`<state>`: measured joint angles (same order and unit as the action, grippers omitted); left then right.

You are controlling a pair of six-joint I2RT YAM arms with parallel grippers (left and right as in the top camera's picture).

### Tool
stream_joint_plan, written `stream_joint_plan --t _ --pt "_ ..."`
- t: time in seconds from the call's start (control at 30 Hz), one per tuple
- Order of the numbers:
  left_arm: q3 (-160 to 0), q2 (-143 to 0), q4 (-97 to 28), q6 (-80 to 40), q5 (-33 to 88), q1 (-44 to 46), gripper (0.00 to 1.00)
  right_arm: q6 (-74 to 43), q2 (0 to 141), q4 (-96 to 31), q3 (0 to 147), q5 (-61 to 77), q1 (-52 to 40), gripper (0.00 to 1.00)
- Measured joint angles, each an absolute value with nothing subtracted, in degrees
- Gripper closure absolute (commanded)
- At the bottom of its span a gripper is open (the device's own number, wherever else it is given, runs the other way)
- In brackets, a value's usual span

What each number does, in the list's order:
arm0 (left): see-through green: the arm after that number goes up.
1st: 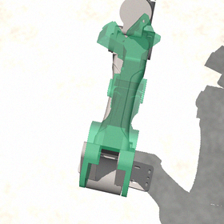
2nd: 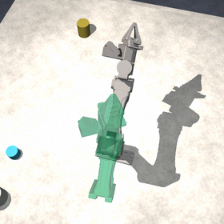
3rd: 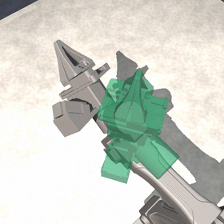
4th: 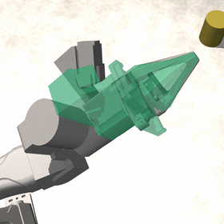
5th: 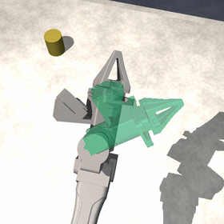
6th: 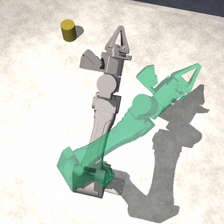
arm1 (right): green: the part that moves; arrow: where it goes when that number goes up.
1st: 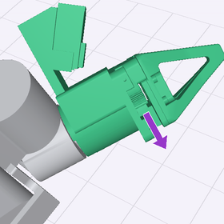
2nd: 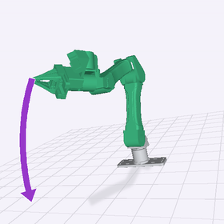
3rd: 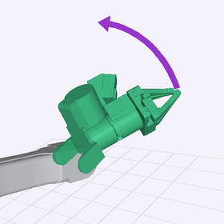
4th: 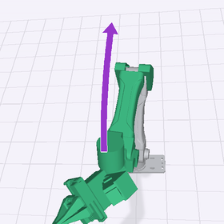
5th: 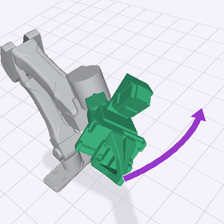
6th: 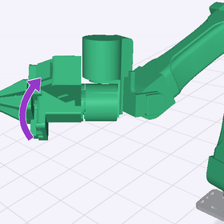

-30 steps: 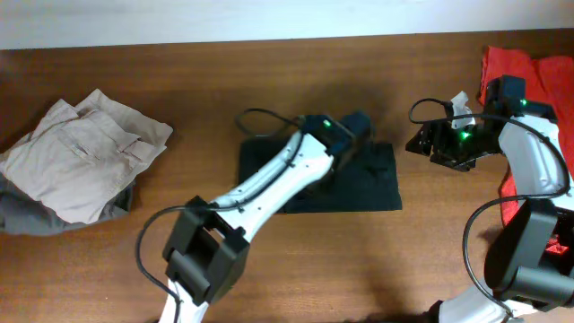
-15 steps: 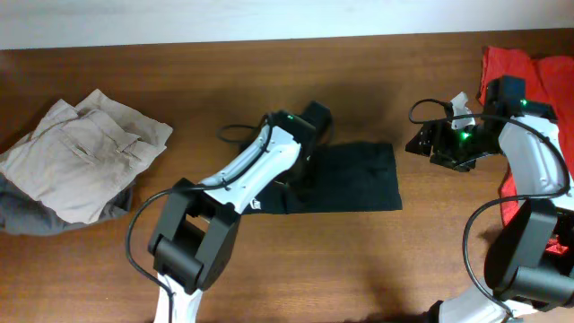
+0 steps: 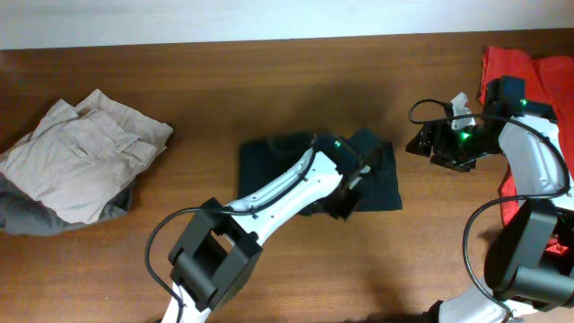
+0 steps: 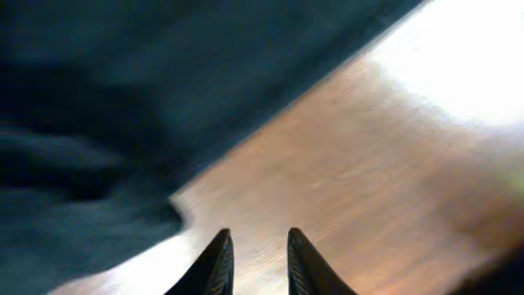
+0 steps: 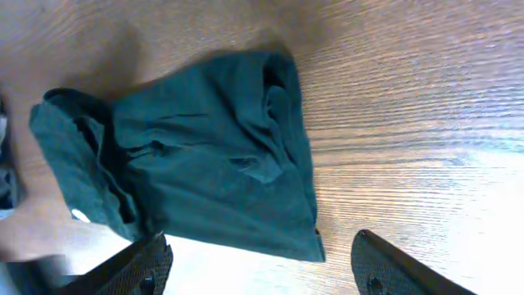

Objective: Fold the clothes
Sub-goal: 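Fold the left end rightward over the strip's middle with the left gripper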

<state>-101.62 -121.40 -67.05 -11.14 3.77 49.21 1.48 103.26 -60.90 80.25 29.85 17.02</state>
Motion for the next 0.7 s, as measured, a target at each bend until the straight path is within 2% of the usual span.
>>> stream_joint_plan --t 0.17,0.27,0.37,0.57,0.7 --pt "-108.1 -120.8 -70.7 -11.1 -5.1 45.9 0.69 1.1 103.3 -60.9 80.2 27.4 17.0 0.18" --pt "-109.7 -119.4 -71.5 -11.1 -7.6 41.8 0.68 1.0 103.4 -61.0 80.2 26.4 17.0 0.18" --pt "-110.3 -118.1 -72.3 -11.1 -8.9 36.4 0.67 1.5 104.6 -61.6 80.2 26.0 17.0 0.27" --pt "-110.3 -115.7 -75.8 -11.1 -9.7 25.9 0.67 6.2 112.1 -62.0 80.2 27.8 17.0 0.3" --pt "-110.3 -113.4 -77.2 -10.7 -8.8 22.2 0.67 12.2 116.5 -61.8 80.2 33.1 17.0 0.32"
